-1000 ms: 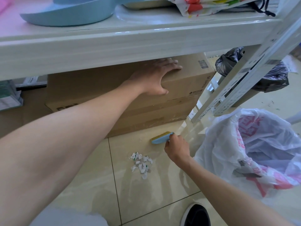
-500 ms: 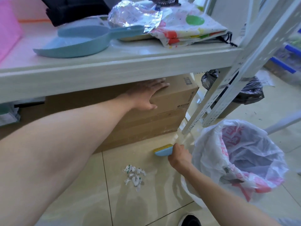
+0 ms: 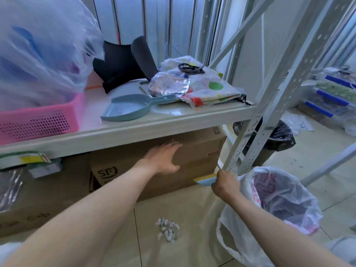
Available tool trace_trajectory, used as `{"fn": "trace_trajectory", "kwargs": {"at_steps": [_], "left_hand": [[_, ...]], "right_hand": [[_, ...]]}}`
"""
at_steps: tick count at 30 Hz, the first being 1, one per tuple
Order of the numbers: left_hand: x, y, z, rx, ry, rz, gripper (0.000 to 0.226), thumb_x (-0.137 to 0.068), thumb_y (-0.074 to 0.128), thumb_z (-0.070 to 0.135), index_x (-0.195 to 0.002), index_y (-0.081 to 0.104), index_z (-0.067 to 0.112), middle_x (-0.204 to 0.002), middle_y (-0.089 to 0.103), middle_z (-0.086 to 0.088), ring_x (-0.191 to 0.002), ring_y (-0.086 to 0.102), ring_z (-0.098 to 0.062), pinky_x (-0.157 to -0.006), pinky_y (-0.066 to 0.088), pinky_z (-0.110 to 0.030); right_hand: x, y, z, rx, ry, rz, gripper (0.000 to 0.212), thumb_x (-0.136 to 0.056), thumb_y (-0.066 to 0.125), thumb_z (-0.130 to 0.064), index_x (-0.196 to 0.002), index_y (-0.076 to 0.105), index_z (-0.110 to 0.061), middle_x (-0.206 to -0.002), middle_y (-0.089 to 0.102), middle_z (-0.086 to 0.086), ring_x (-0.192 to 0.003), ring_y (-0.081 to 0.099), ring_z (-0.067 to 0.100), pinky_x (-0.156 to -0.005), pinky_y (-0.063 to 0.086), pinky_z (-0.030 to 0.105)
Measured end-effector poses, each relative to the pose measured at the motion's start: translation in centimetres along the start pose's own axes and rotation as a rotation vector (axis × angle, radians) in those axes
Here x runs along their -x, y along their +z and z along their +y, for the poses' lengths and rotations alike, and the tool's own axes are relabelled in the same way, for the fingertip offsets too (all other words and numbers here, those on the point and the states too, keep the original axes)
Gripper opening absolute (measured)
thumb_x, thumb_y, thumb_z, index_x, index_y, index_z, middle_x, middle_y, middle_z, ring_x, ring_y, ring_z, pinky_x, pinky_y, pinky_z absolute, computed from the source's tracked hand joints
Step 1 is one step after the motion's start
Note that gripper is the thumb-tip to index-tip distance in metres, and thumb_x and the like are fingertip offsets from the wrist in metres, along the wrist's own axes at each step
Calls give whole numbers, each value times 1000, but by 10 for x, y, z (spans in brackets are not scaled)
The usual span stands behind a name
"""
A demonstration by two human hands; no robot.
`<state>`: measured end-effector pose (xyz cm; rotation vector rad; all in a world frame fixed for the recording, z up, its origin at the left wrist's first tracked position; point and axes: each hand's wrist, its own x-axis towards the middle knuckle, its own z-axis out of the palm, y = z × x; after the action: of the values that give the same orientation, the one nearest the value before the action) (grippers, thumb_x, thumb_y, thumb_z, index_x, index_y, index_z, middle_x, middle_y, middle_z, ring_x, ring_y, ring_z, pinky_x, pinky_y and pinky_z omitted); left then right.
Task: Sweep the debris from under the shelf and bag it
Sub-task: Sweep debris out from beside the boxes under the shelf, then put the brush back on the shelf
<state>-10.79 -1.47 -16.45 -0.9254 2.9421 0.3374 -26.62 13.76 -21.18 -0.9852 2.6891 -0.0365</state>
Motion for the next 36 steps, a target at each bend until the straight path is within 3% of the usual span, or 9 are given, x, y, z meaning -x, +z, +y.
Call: {"fn": "trace_trajectory", "kwargs": {"at_steps": [4, 7, 14, 18, 21, 26, 30, 36], "left_hand": [[27, -19, 1, -10, -49, -51, 83, -83, 63, 50, -153, 21, 31, -159, 23, 5, -144, 27, -18, -115, 29, -40], [41, -38, 4, 3, -77, -87, 84, -82, 64, 50, -153, 22, 32, -159, 25, 5, -144, 28, -18, -114, 30, -40], [66, -85, 13, 178, -140, -155, 91, -71, 70, 55, -149, 28, 35, -153, 36, 5, -136, 40, -21, -111, 37, -43], [79, -117, 16, 263, -117, -90, 87, -73, 71, 52, -148, 32, 30, -152, 38, 4, -136, 41, -18, -111, 36, -42], [89, -140, 17, 278, -111, -52, 80, -78, 70, 46, -147, 34, 29, -148, 41, 3, -132, 44, -19, -110, 37, -40], [100, -171, 16, 219, -125, 18, 81, -73, 67, 48, -146, 35, 32, -148, 42, 6, -132, 44, -18, -107, 39, -42], [99, -193, 15, 157, -125, 99, 81, -77, 67, 45, -149, 34, 27, -152, 38, 3, -136, 40, -19, -108, 38, -39], [72, -217, 12, 78, -112, 177, 84, -72, 66, 50, -147, 34, 30, -150, 40, 3, -133, 42, -19, -105, 41, -43]], "right_hand": [[19, -25, -1, -1, 15, -3, 19, -89, 56, -16, -108, 56, -12, -111, 61, 7, -103, 61, 25, -68, 42, 30], [31, -51, -2, 3, 9, 21, 8, -88, 55, -15, -96, 54, -15, -107, 62, 6, -100, 62, 26, -67, 42, 30], [51, -139, -5, 54, 45, 127, 20, -90, 54, -13, -109, 58, -9, -111, 59, 8, -104, 59, 26, -69, 42, 31], [61, -186, -5, 68, 36, 239, 2, -92, 51, -12, -94, 52, -11, -100, 58, 8, -93, 59, 27, -68, 43, 32], [69, -213, -7, 44, 4, 288, 6, -91, 56, -16, -93, 55, -11, -87, 56, 6, -80, 55, 25, -65, 43, 31], [80, -247, -16, 27, -66, 335, 4, -90, 48, -10, -89, 45, -12, -89, 57, 7, -79, 53, 27, -64, 43, 31], [80, -270, -29, -39, -102, 401, 7, -87, 50, -6, -81, 49, -9, -69, 47, 3, -74, 53, 27, -60, 40, 29], [55, -278, -55, -177, -133, 504, 4, -84, 54, -8, -84, 51, -6, -82, 57, 11, -74, 54, 30, -64, 42, 31]]}}
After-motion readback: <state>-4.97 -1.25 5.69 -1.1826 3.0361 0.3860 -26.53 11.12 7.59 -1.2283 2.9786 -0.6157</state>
